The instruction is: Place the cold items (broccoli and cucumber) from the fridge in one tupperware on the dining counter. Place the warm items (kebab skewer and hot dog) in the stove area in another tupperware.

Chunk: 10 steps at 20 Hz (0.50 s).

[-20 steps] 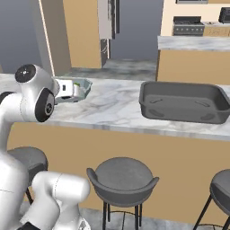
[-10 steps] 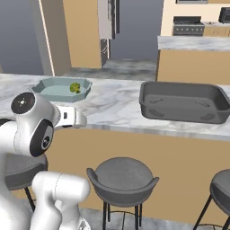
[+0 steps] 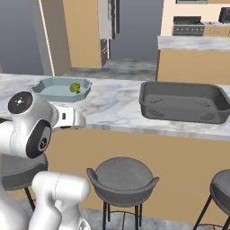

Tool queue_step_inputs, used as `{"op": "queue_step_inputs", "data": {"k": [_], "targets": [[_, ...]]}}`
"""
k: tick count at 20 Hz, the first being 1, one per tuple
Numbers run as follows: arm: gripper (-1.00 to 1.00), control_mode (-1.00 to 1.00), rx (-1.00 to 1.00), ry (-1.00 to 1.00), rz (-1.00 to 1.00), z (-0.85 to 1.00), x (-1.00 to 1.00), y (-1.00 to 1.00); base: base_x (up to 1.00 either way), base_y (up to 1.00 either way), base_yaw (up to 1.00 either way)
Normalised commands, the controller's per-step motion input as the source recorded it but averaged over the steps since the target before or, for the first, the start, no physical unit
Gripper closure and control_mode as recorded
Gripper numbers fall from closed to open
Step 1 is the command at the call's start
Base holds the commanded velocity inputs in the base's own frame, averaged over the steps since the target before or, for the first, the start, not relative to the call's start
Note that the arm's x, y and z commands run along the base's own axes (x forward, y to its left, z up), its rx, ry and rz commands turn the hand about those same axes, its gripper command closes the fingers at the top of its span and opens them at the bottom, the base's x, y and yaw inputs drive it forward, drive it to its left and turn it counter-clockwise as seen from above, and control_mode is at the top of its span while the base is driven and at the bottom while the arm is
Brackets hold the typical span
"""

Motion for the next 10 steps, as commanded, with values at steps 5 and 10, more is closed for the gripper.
{"op": "queue_step_inputs", "data": {"k": [5,10], "targets": [[-1.0,1.0,0.0,0.0,0.0,0.0,0.0,0.0,-0.79,-0.12,-0.03],[-1.0,1.0,0.0,0.0,0.0,0.0,0.0,0.0,-0.32,-0.58,-0.14]]}}
